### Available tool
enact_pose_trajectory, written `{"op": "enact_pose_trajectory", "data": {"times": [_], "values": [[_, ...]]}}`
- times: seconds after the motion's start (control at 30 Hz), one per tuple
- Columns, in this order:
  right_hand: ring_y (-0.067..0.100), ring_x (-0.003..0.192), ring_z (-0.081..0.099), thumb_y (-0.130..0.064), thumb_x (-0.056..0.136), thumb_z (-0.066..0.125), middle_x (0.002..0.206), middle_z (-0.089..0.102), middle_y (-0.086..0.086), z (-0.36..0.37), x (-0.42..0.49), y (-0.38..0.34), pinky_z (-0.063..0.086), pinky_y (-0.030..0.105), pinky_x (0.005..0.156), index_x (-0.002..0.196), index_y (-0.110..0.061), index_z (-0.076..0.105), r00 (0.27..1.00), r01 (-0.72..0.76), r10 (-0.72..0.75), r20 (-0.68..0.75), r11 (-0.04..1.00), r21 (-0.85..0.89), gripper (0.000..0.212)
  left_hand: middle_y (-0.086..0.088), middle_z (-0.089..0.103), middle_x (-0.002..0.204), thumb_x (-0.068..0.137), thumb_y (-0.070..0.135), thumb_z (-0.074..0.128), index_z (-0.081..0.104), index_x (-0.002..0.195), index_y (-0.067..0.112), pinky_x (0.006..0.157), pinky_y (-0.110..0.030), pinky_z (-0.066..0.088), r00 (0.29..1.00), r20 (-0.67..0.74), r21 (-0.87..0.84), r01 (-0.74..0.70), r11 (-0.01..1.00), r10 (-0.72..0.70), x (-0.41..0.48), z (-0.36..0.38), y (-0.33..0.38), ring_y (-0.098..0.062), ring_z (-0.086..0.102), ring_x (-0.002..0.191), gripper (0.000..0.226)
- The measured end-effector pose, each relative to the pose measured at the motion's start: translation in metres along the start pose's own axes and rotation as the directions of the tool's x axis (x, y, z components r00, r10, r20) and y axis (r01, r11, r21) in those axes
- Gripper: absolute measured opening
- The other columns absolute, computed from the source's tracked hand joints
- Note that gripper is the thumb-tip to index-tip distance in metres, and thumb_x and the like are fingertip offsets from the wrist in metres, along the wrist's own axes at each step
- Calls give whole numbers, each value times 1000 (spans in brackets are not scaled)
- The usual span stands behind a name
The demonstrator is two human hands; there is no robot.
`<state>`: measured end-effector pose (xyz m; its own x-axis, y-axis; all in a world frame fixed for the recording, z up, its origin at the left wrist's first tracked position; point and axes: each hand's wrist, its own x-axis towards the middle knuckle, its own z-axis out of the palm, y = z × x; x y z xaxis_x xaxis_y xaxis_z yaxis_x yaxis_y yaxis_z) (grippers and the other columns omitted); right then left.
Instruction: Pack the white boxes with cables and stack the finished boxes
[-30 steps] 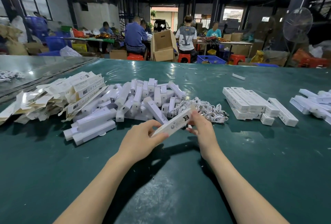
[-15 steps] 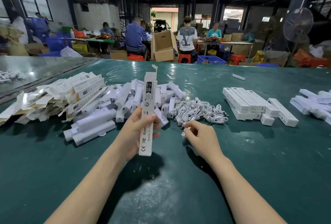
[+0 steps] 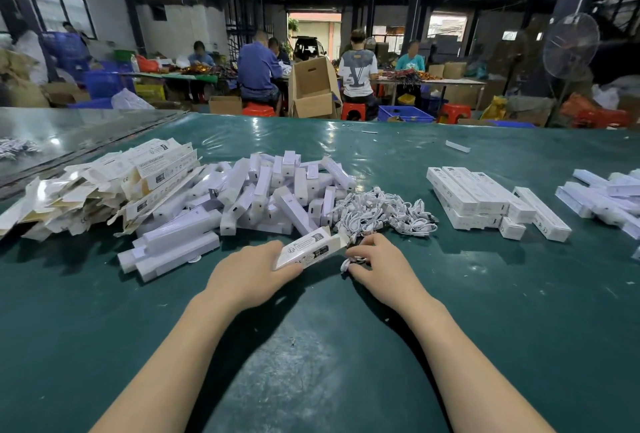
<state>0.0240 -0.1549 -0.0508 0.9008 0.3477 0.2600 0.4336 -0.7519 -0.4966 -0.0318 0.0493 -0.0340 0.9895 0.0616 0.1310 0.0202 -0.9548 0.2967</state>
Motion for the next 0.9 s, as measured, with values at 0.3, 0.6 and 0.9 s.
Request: {"op": "enact_pose_trajectory", "data": {"times": [0.3, 0.6, 0.9], "values": [[19, 105, 47, -27, 90, 52, 110, 47, 4, -3, -2, -5, 38, 26, 85, 111, -22, 67, 996, 31, -29, 81, 999, -21, 26, 6, 56, 82, 87, 58, 43, 47, 90, 23, 59, -31, 36, 1000, -11, 58, -1, 998, 2, -2, 1, 3, -20, 52, 77, 35], [14, 81, 45, -32, 83, 65, 90, 36, -3, -8, -3, -5, 32, 23, 68, 92, -21, 69, 997, 25, -25, 73, 1000, -1, 14, 5, 61, 90, 85, 54, 47, 49, 100, 26, 62, -30, 40, 999, -34, 99, -5, 995, 8, -5, 1, 8, -22, 55, 81, 33], [-2, 66, 47, -14, 74, 74, 89, 42, -5, 1, -3, -1, 39, 12, 67, 66, -11, 62, 988, 0, 35, -153, 974, 225, 14, 6, 62, 91, 84, 53, 48, 50, 100, 27, 63, -30, 40, 999, -36, 76, -21, 997, 23, -6, 0, 9, -21, 56, 83, 30]]}}
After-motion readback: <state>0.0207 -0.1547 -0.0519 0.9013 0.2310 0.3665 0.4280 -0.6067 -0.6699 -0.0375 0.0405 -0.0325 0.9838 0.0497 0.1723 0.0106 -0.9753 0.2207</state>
